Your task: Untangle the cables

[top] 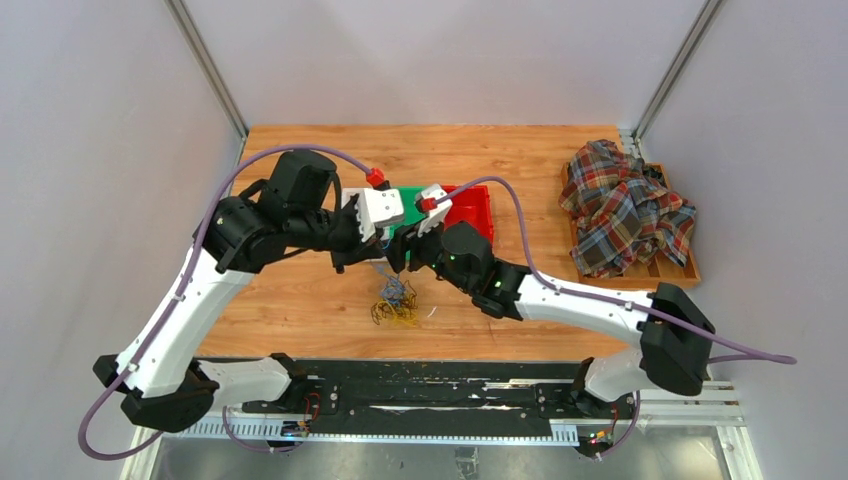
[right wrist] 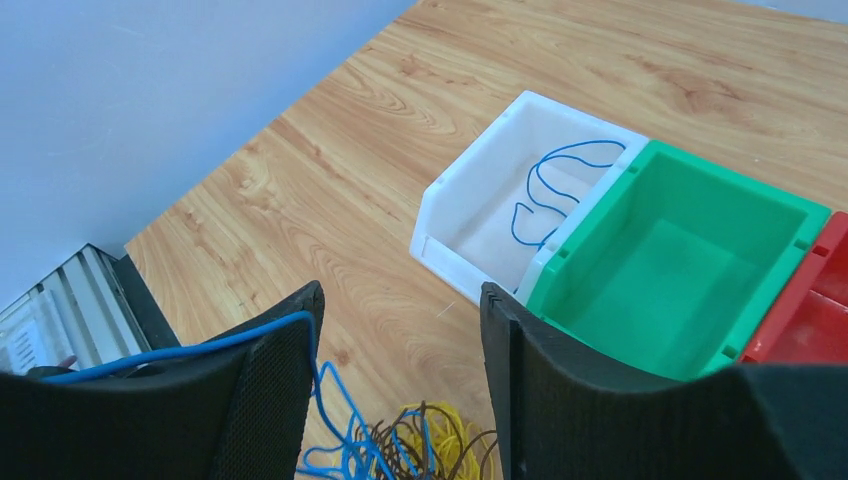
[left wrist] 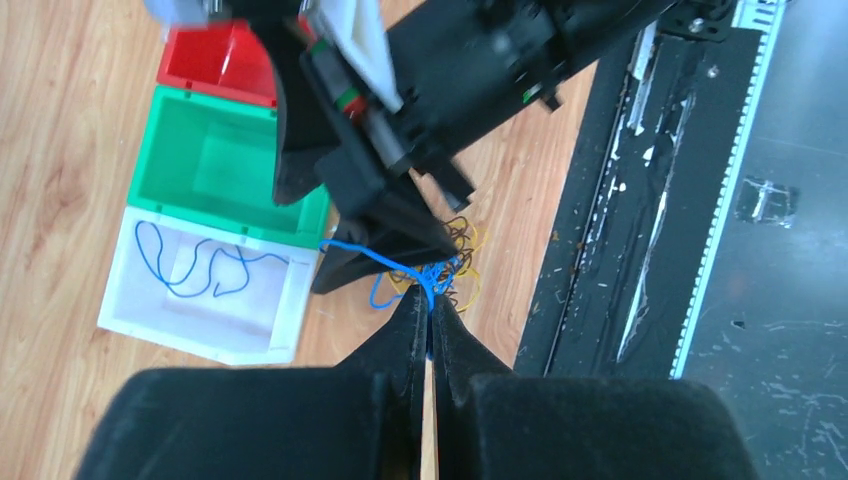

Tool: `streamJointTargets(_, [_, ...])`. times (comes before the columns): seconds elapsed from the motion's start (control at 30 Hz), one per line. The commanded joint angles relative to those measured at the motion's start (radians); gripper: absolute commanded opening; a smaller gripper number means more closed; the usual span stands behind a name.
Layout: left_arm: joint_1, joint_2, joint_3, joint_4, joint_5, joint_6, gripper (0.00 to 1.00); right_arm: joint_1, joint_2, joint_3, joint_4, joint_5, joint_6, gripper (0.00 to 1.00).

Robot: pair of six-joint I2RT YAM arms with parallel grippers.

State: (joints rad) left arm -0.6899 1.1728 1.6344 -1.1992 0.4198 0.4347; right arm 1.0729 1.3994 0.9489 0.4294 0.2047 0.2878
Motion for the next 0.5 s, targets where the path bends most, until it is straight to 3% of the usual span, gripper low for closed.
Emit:
streamJointTargets(0.0, [-0.011,0.028,0.063,-0.021,0.06,-0.004,0.0,0.016,0.059,0.017,0.099,-0.031,0.025,0.59])
streamJointTargets(0.47, [-0.011,0.14,0.442,-0.066,-0.035,0.111,0.0,0.025,0.141,-0.103,0.127,0.017,0.037,0.55])
